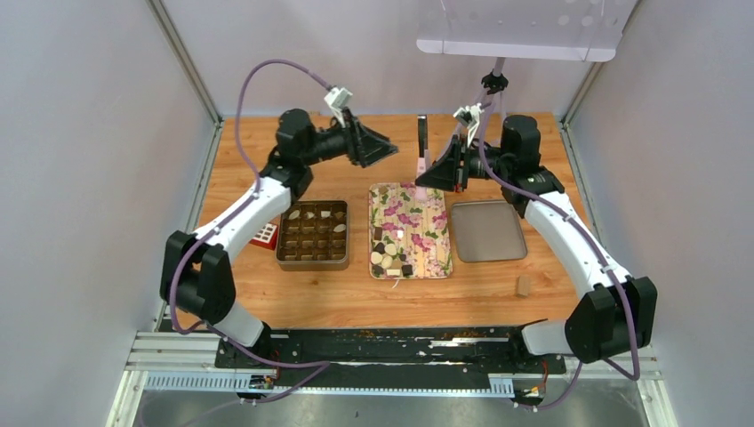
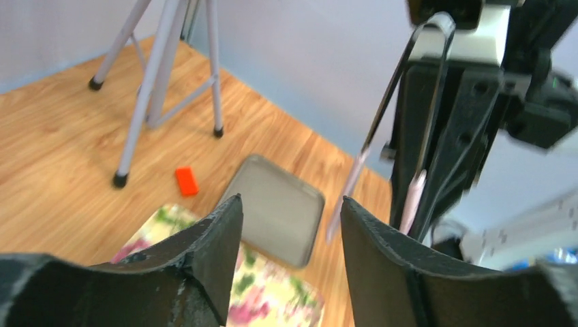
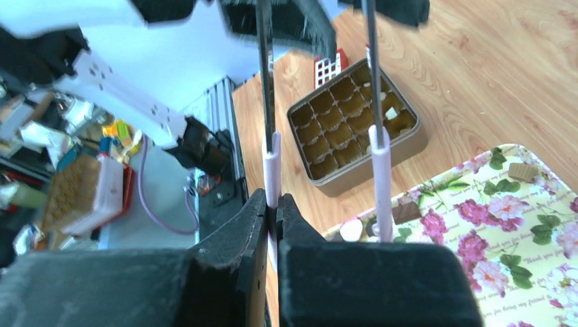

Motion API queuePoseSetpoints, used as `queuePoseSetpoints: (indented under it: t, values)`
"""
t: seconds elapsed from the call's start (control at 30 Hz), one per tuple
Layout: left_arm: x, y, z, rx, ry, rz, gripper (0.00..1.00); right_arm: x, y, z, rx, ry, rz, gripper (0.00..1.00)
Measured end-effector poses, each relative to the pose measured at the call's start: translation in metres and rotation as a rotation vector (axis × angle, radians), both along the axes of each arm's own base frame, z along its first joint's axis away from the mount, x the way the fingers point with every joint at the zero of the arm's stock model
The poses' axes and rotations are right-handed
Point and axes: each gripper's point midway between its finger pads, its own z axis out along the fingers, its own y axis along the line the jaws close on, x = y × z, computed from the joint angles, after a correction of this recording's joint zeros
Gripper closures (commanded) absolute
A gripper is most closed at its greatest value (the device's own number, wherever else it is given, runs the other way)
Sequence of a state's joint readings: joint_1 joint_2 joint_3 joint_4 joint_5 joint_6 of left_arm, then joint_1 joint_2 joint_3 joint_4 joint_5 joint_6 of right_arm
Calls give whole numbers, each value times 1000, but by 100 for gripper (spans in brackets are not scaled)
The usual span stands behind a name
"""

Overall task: Pack the chocolate
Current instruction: Pick up the clamp from the plate.

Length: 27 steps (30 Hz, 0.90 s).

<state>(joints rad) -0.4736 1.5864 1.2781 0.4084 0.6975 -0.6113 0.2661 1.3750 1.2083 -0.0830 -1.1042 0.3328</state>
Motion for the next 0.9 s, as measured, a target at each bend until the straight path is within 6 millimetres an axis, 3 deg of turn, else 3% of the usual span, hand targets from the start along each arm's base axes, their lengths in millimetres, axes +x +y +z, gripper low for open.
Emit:
queuePoseSetpoints:
  t: [0.17,0.23,0.37,0.47,0.73,0.9]
  values:
    - [-20,64,-20,157,-135,-109,21,-32,-8,-19,-73,-104,93,100]
    - [-43,74,-19,228,-228,-175,19,-45,-8,-29,-115,-159,136,100]
    - [-94,58,5,294,-443,-328,17,-67,-4,-51,-194,-226,222,100]
    - [-121,47,14,323,-559,-411,18,-76,-1,-60,-261,-275,279,100]
    - [-141,34,-19,409,-594,-540,23,-85,2,-61,-359,-415,381,100]
    - [-149,21,-25,411,-607,-567,24,-91,4,-70,-399,-448,423,100]
